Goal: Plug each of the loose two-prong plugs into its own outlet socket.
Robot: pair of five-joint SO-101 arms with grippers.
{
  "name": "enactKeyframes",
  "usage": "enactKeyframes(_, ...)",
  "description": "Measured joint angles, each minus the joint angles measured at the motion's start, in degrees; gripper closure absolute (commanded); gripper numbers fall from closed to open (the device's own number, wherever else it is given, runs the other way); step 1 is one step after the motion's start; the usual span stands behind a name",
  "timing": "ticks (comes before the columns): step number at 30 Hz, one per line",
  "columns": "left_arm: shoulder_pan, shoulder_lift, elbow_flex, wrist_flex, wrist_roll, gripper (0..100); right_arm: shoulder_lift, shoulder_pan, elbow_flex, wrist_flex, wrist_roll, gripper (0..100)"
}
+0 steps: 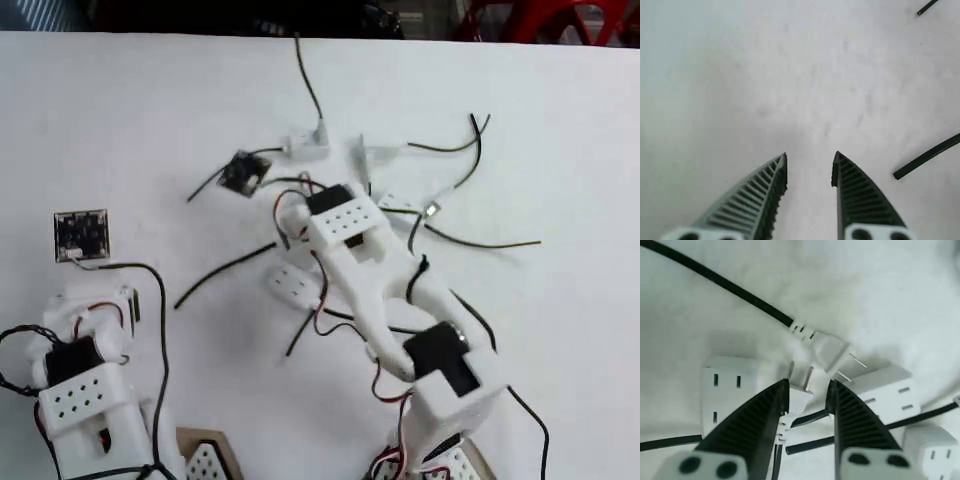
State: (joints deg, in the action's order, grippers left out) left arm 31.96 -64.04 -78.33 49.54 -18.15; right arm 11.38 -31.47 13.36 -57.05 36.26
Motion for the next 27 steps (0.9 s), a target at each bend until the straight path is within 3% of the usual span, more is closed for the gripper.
enactKeyframes(7,0.0,0.0,0.0,0.0,0.0,84,9.8,-0.6,-9.1,-1.5,0.5,78.6)
enactKeyframes(14,0.0,0.0,0.0,0.0,0.0,84,16.9,-0.8,-20.9,-10.4,0.6,80.0)
enactKeyframes(23,0.0,0.0,0.0,0.0,0.0,84,26.2,1.5,-31.6,-12.7,0.7,80.1)
enactKeyframes(27,0.0,0.0,0.0,0.0,0.0,84,29.5,2.8,-34.6,-13.3,0.7,88.7)
